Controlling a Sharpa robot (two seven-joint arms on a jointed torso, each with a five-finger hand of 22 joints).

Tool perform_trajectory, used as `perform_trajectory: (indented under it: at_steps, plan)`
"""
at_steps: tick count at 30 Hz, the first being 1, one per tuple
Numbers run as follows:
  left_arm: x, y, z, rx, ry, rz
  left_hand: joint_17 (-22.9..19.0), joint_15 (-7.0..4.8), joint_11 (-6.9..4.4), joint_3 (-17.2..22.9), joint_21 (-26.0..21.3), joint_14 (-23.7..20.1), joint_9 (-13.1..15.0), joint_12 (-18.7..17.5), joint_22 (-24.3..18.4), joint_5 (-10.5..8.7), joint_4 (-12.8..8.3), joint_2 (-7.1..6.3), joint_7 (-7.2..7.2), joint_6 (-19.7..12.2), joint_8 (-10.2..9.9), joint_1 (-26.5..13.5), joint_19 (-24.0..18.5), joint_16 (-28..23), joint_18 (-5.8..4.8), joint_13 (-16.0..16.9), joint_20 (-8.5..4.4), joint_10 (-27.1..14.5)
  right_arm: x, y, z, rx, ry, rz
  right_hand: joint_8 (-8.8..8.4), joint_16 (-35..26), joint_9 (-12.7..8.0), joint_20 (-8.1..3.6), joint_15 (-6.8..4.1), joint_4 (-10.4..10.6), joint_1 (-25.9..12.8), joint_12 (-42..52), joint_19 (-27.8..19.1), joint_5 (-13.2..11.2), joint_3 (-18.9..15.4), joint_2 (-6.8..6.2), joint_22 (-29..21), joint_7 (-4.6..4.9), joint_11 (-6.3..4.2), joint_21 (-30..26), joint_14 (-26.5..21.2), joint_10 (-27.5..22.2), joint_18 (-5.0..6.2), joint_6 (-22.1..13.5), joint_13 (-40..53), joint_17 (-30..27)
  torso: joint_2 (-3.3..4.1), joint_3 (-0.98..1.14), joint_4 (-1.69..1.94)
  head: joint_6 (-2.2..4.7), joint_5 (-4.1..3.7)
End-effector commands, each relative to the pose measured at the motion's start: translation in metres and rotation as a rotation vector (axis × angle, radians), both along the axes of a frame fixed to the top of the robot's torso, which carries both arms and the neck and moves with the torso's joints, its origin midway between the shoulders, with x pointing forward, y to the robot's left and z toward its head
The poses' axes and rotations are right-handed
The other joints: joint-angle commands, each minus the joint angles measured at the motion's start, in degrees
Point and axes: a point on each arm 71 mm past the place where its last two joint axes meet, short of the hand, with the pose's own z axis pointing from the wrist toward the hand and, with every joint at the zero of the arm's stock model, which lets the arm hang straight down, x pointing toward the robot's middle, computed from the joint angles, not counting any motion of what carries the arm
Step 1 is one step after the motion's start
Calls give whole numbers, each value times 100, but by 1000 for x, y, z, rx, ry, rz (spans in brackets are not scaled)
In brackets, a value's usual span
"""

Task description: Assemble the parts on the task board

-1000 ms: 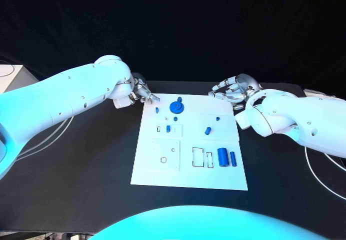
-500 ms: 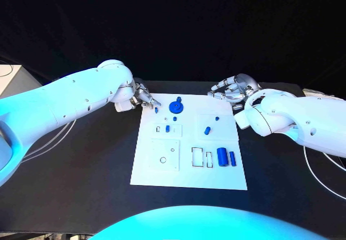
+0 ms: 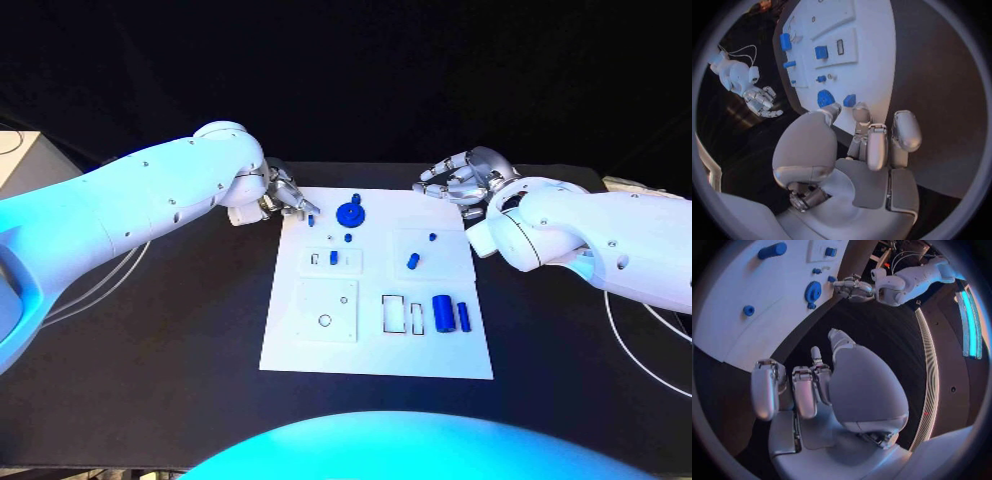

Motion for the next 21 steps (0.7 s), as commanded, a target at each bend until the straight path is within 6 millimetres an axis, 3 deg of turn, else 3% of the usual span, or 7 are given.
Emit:
perform_trajectory:
  at_steps: [1, 12, 21]
  plan:
    - [-2, -6, -1, -18, 23, -29, 964, 14, 1, 34, 38, 441, -18, 44, 12, 4, -62, 17, -21, 68, -12, 117, 23, 22, 7, 4, 15, 17, 0, 2, 0, 0, -3, 22, 17, -26, 5, 54, 23, 4, -58, -32, 58, 27, 18, -9, 842, -8, -10, -37, 523, -40, 112, -35, 728, 1247, -1, 4, -1, 1, 1]
    - [-2, -6, -1, -20, 23, -28, 972, -22, -43, 238, 44, 443, -64, 73, 23, -8, -109, 136, -71, 159, 37, 407, 17, 30, 7, 2, -7, 19, 0, 2, 0, -1, -2, 21, 21, -26, 5, 54, 23, 2, -59, -28, 57, 28, 26, -8, 840, -8, -11, -41, 524, -36, 113, -37, 731, 1249, 3, 3, 1, 1, -12]
    - [-2, -7, -1, -22, 19, -29, 975, -55, -80, 676, 46, 444, -101, 64, 29, -27, -315, 213, -109, 170, 86, 733, 9, 34, 7, -42, -35, 1, 0, 2, 0, -1, -2, 20, 25, -30, 5, 54, 23, 2, -58, -32, 52, 28, 34, -2, 833, -9, -11, -55, 522, -41, 116, -37, 726, 1242, 2, 2, 0, 1, -11]
